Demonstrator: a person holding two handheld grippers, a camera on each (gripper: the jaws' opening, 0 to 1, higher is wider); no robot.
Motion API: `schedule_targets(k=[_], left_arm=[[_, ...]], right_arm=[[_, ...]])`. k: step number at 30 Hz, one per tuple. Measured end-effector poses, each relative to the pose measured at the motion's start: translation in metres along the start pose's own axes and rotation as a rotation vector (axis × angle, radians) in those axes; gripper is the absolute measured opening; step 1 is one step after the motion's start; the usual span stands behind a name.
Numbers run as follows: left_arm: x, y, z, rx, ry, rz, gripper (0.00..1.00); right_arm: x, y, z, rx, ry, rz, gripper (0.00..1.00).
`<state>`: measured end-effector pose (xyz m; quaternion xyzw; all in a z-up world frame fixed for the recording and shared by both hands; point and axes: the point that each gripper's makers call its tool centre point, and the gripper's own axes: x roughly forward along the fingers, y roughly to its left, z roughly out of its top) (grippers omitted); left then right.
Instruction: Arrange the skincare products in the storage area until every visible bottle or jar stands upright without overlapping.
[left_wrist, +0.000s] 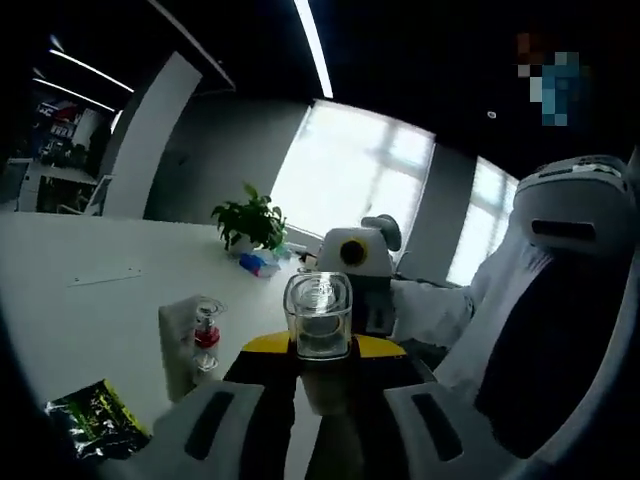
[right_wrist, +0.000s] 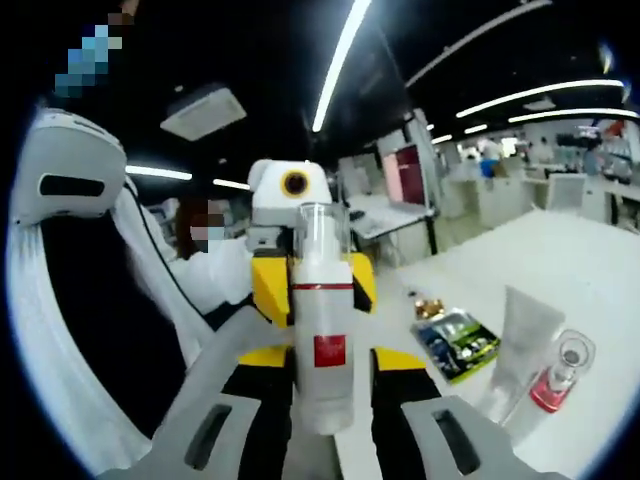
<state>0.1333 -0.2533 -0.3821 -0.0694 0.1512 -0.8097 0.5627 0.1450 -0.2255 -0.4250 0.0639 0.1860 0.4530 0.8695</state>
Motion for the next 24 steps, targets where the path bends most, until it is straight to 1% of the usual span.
schedule_targets(k=[1, 3, 4, 5, 7, 8, 9, 10, 11, 12, 13, 14, 15, 16, 17, 19, 20, 21, 22, 23, 24], left_arm=[[0.001, -0.001, 0.0, 0.004, 0.005, -0.001, 0.16], [0.0, 0.004, -0.002, 0.015, 0.015, 0.026, 0.16], [0.0, 0.001, -0.003, -0.024, 0.015, 0.011, 0.16], [0.0, 0.003, -0.003, -0.003, 0.013, 0.016, 0.16], [-0.001, 0.01, -0.005, 0.013, 0.009, 0.067, 0.17], [0.0, 0.011, -0.007, 0.01, 0.017, 0.078, 0.17], [0.0, 0.016, -0.008, 0.002, 0.014, 0.11, 0.18], [0.001, 0.021, -0.009, -0.01, 0.016, 0.141, 0.19], [0.001, 0.023, -0.012, -0.012, 0.031, 0.157, 0.2], [0.002, 0.024, -0.012, -0.002, 0.024, 0.161, 0.2], [0.003, 0.028, -0.011, 0.001, 0.011, 0.194, 0.21], [0.002, 0.031, -0.011, -0.004, 0.007, 0.212, 0.21], [0.002, 0.036, -0.01, -0.027, -0.011, 0.247, 0.21], [0.003, 0.038, -0.01, -0.051, -0.02, 0.267, 0.22], [0.003, 0.044, -0.009, -0.073, -0.037, 0.3, 0.22], [0.003, 0.052, -0.009, -0.126, -0.066, 0.348, 0.21], [0.003, 0.054, -0.007, -0.142, -0.09, 0.361, 0.21], [0.003, 0.055, -0.004, -0.17, -0.137, 0.373, 0.21], [0.003, 0.056, -0.001, -0.214, -0.184, 0.382, 0.2], [0.003, 0.057, 0.0, -0.237, -0.202, 0.39, 0.2], [0.004, 0.058, 0.001, -0.242, -0.213, 0.397, 0.19]], right_arm=[[0.001, 0.002, -0.001, 0.003, 0.002, 0.007, 0.24], [0.001, 0.007, -0.003, 0.03, 0.003, 0.027, 0.16], [0.002, 0.007, -0.004, 0.014, -0.005, 0.009, 0.16], [0.002, 0.007, -0.004, 0.017, -0.006, 0.009, 0.16], [0.001, -0.003, -0.004, 0.0, -0.015, -0.068, 0.15], [0.001, -0.004, -0.006, -0.003, -0.004, -0.083, 0.15], [0.001, -0.007, -0.008, -0.01, 0.009, -0.125, 0.15], [0.002, -0.011, -0.01, 0.001, 0.018, -0.157, 0.15], [0.002, -0.014, -0.013, -0.006, 0.038, -0.192, 0.15], [0.002, -0.016, -0.013, -0.035, 0.039, -0.211, 0.15], [0.001, -0.022, -0.012, -0.078, 0.045, -0.263, 0.15], [0.0, -0.026, -0.012, -0.098, 0.054, -0.302, 0.15], [0.0, -0.028, -0.013, -0.095, 0.066, -0.326, 0.15], [-0.001, -0.031, -0.013, -0.111, 0.077, -0.358, 0.15], [-0.003, -0.037, -0.012, -0.154, 0.093, -0.415, 0.15], [-0.006, -0.046, -0.012, -0.2, 0.12, -0.484, 0.15], [-0.007, -0.049, -0.009, -0.229, 0.119, -0.514, 0.15], [-0.009, -0.053, -0.005, -0.26, 0.107, -0.551, 0.15], [-0.012, -0.055, -0.002, -0.267, 0.098, -0.592, 0.15], [-0.013, -0.056, 0.0, -0.27, 0.097, -0.612, 0.14], [-0.015, -0.059, 0.002, -0.314, 0.105, -0.649, 0.14]])
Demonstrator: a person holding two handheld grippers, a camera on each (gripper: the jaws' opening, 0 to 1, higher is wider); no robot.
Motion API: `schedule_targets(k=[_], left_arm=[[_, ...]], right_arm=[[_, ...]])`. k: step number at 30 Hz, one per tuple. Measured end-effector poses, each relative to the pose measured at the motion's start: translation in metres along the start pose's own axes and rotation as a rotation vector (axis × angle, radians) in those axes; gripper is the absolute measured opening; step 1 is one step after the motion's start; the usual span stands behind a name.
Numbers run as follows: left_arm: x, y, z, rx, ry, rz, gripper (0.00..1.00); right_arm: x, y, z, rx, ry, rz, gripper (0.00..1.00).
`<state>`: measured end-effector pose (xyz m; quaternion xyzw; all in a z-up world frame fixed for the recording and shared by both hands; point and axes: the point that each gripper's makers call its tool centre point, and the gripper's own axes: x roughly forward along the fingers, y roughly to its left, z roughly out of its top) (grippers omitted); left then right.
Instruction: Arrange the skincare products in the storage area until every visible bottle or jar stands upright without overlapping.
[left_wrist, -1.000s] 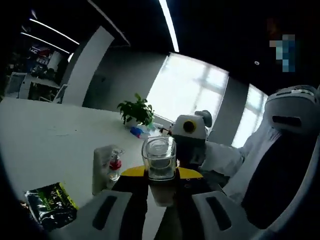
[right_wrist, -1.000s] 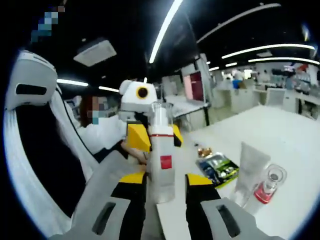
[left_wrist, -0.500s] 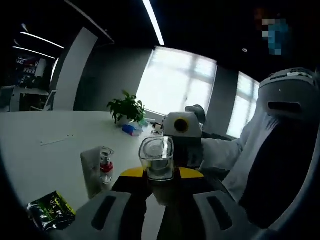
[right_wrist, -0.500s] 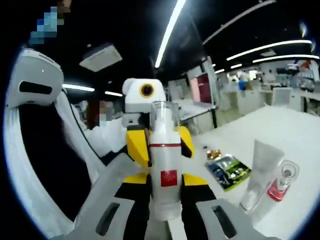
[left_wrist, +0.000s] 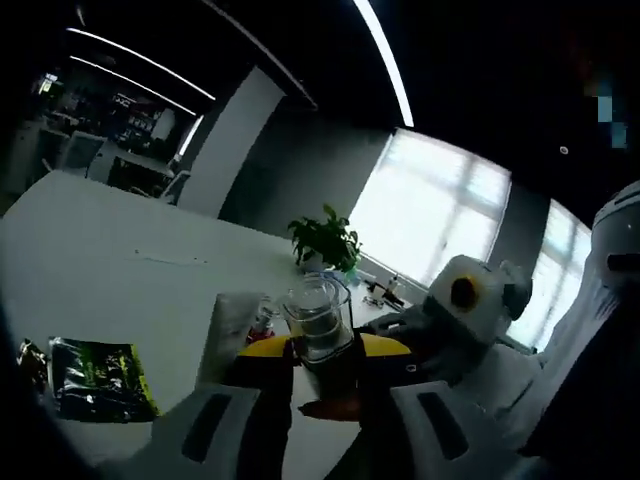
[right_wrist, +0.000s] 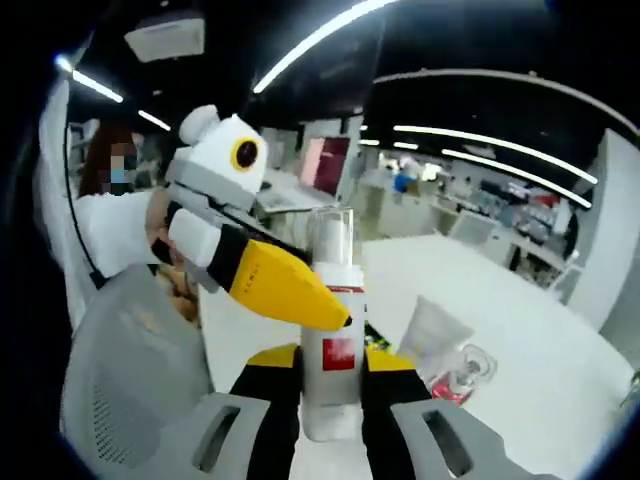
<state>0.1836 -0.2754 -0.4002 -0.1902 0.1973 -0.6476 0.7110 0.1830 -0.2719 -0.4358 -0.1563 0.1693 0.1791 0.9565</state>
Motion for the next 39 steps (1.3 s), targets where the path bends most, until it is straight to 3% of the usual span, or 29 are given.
schedule_targets(k=[4, 5, 7, 11, 14, 18, 26, 33, 35, 37, 39], left_arm=[[0.007, 0.003, 0.0, 0.031, -0.021, 0.057, 0.19], [0.007, 0.008, 0.001, 0.023, -0.04, 0.106, 0.2], [0.008, 0.011, 0.004, 0.012, -0.078, 0.127, 0.2], [0.01, 0.009, 0.002, -0.006, -0.102, 0.134, 0.2], [0.014, 0.007, -0.001, -0.015, -0.096, 0.134, 0.2], [0.016, 0.005, -0.004, 0.04, -0.102, 0.154, 0.2], [0.016, 0.0, -0.001, 0.049, -0.098, 0.141, 0.18], [0.011, 0.008, 0.004, 0.068, -0.115, 0.167, 0.17], [0.009, 0.014, 0.005, 0.082, -0.103, 0.173, 0.17], [0.007, 0.018, 0.002, 0.154, -0.071, 0.183, 0.17], [0.007, 0.019, 0.002, 0.16, -0.068, 0.183, 0.17]], right_arm=[[0.004, 0.001, -0.003, -0.06, 0.027, -0.062, 0.14], [0.005, -0.001, -0.004, -0.084, 0.038, -0.094, 0.14], [0.004, -0.006, -0.003, -0.136, 0.033, -0.137, 0.14], [0.002, -0.007, -0.005, -0.072, 0.025, -0.142, 0.14], [0.0, -0.01, -0.004, -0.078, 0.012, -0.179, 0.14], [0.0, -0.01, -0.002, -0.053, -0.002, -0.206, 0.14], [-0.003, -0.01, 0.003, -0.05, -0.053, -0.216, 0.15], [-0.003, -0.004, -0.011, -0.08, -0.009, -0.174, 0.16], [-0.006, -0.004, -0.016, -0.061, -0.007, -0.17, 0.14], [-0.009, -0.004, -0.021, -0.029, 0.007, -0.159, 0.14], [-0.013, -0.007, -0.023, -0.014, 0.007, -0.16, 0.15]])
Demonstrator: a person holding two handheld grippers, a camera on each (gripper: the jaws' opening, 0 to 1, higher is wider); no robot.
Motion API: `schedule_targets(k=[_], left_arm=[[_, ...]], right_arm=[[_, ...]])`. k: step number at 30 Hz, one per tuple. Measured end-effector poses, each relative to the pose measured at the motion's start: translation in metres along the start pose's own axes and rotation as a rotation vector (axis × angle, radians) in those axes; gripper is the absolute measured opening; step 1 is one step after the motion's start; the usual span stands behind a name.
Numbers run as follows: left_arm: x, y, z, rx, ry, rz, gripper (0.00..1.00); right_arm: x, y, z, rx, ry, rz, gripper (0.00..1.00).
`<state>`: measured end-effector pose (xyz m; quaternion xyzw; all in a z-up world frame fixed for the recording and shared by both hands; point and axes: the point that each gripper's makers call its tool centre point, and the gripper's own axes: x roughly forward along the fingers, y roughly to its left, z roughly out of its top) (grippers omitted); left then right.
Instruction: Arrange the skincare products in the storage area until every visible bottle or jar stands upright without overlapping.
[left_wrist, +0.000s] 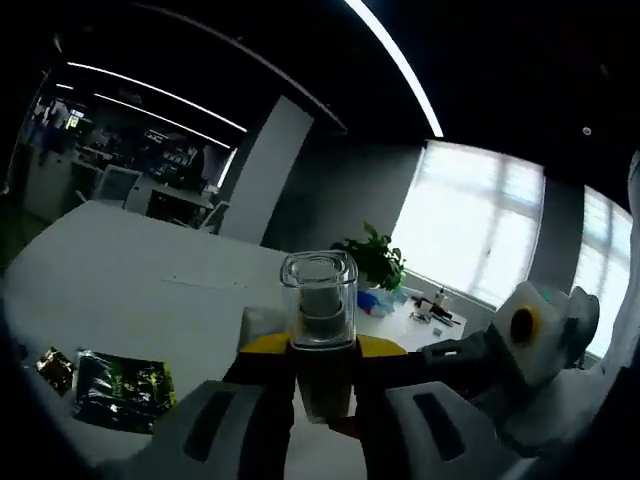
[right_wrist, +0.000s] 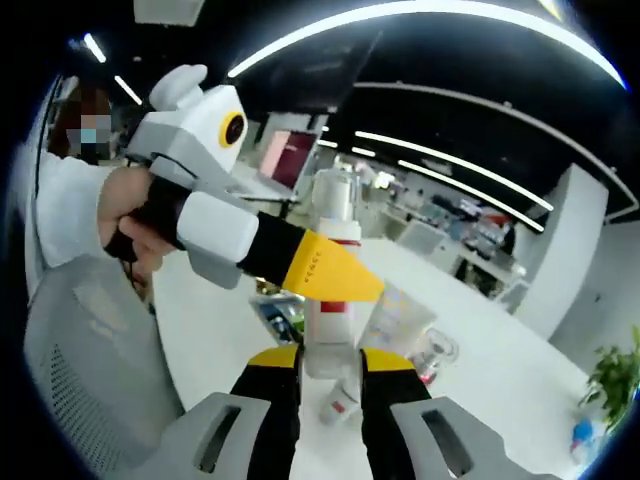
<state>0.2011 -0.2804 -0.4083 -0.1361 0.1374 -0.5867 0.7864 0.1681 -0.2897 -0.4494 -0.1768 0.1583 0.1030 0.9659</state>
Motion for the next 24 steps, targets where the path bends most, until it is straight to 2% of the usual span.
schedule_targets(k=[3, 4, 6, 9, 10, 12, 16, 17, 19, 22, 24], left_arm=[[0.002, -0.002, -0.006, 0.076, 0.038, -0.003, 0.17], [0.002, -0.001, -0.011, 0.124, 0.064, 0.001, 0.17], [0.003, -0.002, -0.017, 0.163, 0.088, 0.0, 0.17], [0.004, -0.007, -0.023, 0.168, 0.107, -0.014, 0.17], [0.004, -0.007, -0.022, 0.174, 0.098, -0.014, 0.17], [0.003, -0.005, -0.027, 0.195, 0.128, -0.018, 0.17], [0.006, -0.007, -0.033, 0.224, 0.153, -0.035, 0.17], [0.007, -0.006, -0.036, 0.242, 0.162, -0.034, 0.17], [0.009, -0.006, -0.042, 0.281, 0.186, -0.04, 0.17], [0.011, -0.012, -0.047, 0.302, 0.199, -0.06, 0.17], [0.013, -0.016, -0.051, 0.344, 0.216, -0.08, 0.17]], right_arm=[[-0.006, -0.002, 0.002, 0.041, -0.004, 0.01, 0.15], [-0.008, -0.004, 0.004, 0.044, -0.011, -0.002, 0.12], [-0.013, -0.009, 0.008, 0.04, -0.011, -0.015, 0.11], [-0.018, -0.013, 0.014, 0.089, -0.04, -0.015, 0.11], [-0.02, -0.014, 0.014, 0.078, -0.017, -0.018, 0.11], [-0.024, -0.011, 0.023, 0.092, -0.065, -0.023, 0.11], [-0.027, -0.011, 0.027, 0.14, -0.069, 0.0, 0.11], [-0.028, -0.008, 0.028, 0.163, -0.066, 0.014, 0.11], [-0.03, -0.007, 0.033, 0.197, -0.111, 0.02, 0.11], [-0.028, -0.007, 0.032, 0.225, -0.104, 0.033, 0.12], [-0.028, 0.0, 0.037, 0.245, -0.107, 0.049, 0.12]])
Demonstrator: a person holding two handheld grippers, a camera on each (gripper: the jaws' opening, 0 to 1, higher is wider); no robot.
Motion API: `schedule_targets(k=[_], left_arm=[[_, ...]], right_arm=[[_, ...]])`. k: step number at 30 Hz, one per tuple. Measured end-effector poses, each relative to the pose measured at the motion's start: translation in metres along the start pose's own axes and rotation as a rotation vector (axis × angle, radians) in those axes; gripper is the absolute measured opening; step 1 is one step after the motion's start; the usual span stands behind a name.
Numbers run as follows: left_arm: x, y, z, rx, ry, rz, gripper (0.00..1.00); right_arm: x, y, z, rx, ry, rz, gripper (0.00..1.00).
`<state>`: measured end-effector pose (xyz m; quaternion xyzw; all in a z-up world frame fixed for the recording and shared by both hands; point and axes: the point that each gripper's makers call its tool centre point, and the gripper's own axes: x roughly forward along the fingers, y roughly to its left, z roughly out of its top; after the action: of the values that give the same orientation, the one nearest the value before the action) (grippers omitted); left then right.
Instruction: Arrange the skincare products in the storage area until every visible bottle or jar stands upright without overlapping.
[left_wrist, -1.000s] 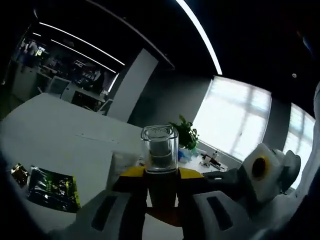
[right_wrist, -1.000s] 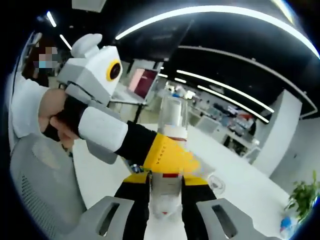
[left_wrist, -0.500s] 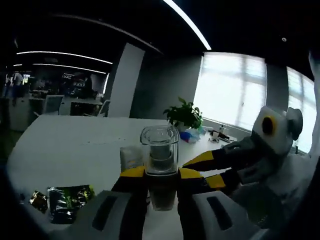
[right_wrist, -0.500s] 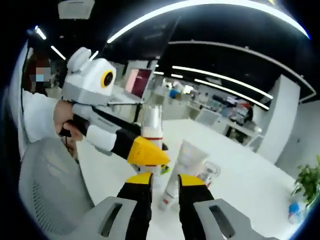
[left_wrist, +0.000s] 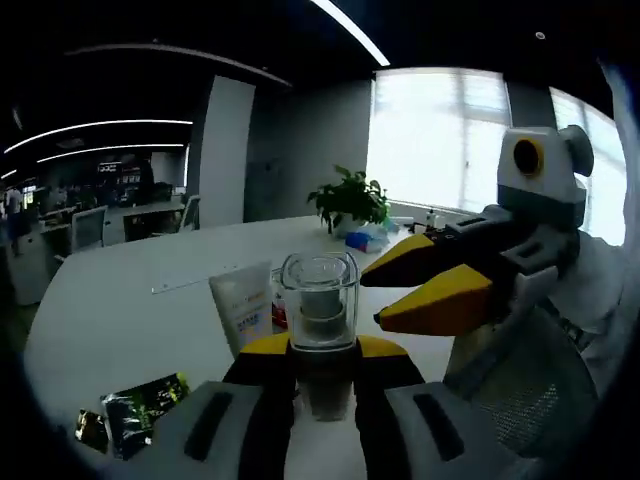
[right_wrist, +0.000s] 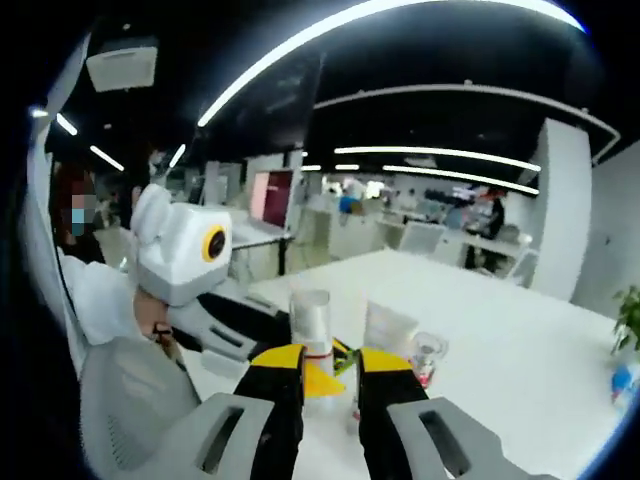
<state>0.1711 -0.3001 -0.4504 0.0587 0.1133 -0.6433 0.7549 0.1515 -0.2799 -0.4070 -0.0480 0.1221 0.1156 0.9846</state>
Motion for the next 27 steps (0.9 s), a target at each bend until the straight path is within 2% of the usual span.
schedule_targets(k=[2, 6, 9, 13, 17, 18, 23, 27], left_arm=[[0.004, -0.004, -0.003, 0.026, 0.019, -0.009, 0.17], [0.006, -0.006, -0.002, 0.02, 0.016, -0.015, 0.17], [0.011, -0.011, -0.004, 0.054, 0.032, -0.026, 0.17], [0.016, -0.02, -0.007, 0.048, 0.038, -0.048, 0.17], [0.019, -0.021, -0.011, 0.041, 0.045, -0.059, 0.17], [0.02, -0.022, -0.012, 0.035, 0.049, -0.06, 0.17], [0.026, -0.025, -0.015, 0.027, 0.057, -0.077, 0.18], [0.029, -0.029, -0.019, 0.057, 0.067, -0.103, 0.19]], right_arm=[[0.003, -0.001, -0.004, 0.003, 0.001, 0.002, 0.12], [0.006, -0.004, -0.011, -0.002, 0.019, -0.01, 0.15], [0.007, -0.002, -0.01, 0.014, 0.012, -0.015, 0.14], [0.01, -0.005, -0.013, -0.002, 0.025, -0.036, 0.13], [0.01, -0.01, -0.017, 0.015, 0.035, -0.043, 0.11], [0.01, -0.011, -0.019, 0.046, 0.039, -0.043, 0.11], [0.009, -0.015, -0.023, 0.048, 0.064, -0.058, 0.1], [0.01, -0.022, -0.031, 0.082, 0.079, -0.062, 0.1]])
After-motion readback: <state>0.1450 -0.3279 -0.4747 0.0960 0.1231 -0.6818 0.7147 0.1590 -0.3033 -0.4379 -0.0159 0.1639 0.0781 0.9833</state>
